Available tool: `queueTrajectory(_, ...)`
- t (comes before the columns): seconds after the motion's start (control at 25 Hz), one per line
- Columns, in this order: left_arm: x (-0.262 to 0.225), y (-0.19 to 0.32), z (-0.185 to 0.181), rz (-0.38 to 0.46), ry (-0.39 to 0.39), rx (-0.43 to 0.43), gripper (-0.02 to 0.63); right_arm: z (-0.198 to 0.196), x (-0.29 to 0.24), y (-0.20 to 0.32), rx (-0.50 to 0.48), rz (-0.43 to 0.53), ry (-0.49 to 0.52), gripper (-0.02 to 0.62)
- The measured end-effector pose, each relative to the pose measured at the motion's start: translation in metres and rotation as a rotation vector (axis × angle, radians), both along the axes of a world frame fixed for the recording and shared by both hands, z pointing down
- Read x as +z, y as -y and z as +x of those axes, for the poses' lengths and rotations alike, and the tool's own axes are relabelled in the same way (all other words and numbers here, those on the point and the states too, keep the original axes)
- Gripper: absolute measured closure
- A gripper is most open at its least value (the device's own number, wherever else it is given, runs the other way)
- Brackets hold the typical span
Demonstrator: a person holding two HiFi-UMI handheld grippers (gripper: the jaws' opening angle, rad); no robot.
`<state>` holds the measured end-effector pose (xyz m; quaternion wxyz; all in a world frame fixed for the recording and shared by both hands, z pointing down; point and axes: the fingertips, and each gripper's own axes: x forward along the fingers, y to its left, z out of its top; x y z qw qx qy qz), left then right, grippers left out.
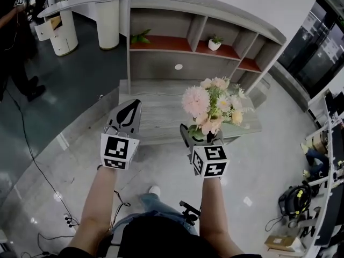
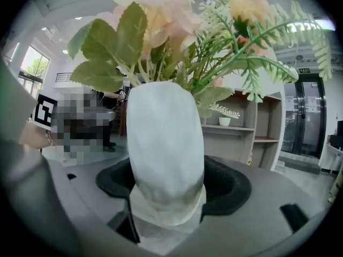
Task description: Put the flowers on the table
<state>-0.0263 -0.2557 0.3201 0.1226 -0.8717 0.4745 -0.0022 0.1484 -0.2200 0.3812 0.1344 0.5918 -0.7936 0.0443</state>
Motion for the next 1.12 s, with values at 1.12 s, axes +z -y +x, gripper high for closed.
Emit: queueTrajectory(1.12, 0.044, 0.154, 0.033, -0.069, 0.035, -0.044, 0.595, -0.007, 0.072, 0.186, -0.135, -0.054, 0.025, 0.219)
